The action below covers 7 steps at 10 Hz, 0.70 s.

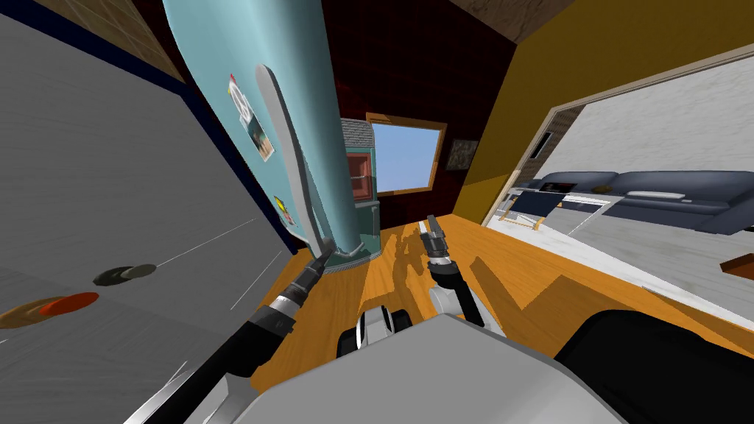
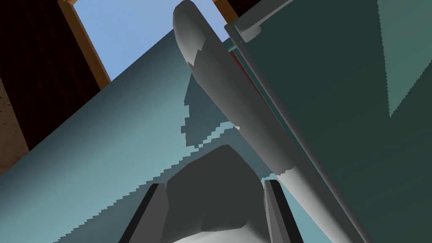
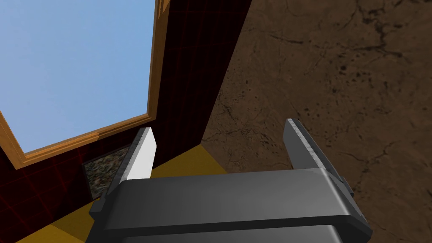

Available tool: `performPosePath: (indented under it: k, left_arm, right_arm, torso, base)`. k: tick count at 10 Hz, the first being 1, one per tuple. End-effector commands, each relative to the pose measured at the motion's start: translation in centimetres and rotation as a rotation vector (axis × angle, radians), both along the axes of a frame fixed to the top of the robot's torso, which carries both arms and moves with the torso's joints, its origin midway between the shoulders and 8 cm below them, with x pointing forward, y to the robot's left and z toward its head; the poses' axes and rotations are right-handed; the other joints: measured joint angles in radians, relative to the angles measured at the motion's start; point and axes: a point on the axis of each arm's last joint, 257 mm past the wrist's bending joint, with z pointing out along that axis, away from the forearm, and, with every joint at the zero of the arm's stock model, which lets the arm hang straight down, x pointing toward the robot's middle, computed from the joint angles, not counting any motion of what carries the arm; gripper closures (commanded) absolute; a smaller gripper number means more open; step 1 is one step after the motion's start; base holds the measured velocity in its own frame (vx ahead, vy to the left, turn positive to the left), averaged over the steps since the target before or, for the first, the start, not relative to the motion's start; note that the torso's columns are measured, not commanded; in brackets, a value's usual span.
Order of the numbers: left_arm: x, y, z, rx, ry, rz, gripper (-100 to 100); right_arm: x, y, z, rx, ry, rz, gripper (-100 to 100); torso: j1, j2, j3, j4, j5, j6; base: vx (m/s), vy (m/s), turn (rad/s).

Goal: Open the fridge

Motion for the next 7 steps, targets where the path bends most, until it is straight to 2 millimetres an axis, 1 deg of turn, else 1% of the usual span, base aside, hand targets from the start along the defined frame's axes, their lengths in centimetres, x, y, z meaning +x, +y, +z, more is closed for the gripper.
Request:
performPosePath:
  k: [1,2,3,4,7]
  left_arm:
    - [-0.3,-0.7,0.5,-0.001,-0.014,-0.027,100]
    - [-0.7,-1.3,0.7,-0.002,-0.019,-0.05,100]
    - [-0.7,-1.3,0.7,-0.002,-0.019,-0.05,100]
    - [-1.0,-1.8,0.9,-0.003,-0.024,-0.074,100]
    - [-1.4,-2.4,1.0,-0.004,-0.028,-0.097,100]
  right_arm:
    - [0.0,0.0,0.0,0.0,0.0,0.0,0]
    - [0.0,0.0,0.0,0.0,0.0,0.0,0]
    - [0.0,0.0,0.0,0.0,0.0,0.0,0]
    - [0.0,0.0,0.0,0.0,0.0,0.0,0]
    - [0.0,0.0,0.0,0.0,0.0,0.0,0]
  torso:
    - [0.005,0.002,0.001,0.001,0.001,0.0]
    - [0.005,-0.001,-0.001,0.002,0.001,-0.002]
    - [0.008,-0.003,-0.003,0.002,0.001,-0.001]
    - [0.006,-0.005,-0.004,0.002,0.001,-0.002]
    - [0.005,-0.008,-0.008,0.003,-0.001,-0.001]
  base:
    - [-0.068,0.209,-0.073]
    - [-0.072,0.24,-0.102]
    - [-0.096,0.214,-0.062]
    - [-0.118,0.235,-0.104]
    - [-0.072,0.207,-0.073]
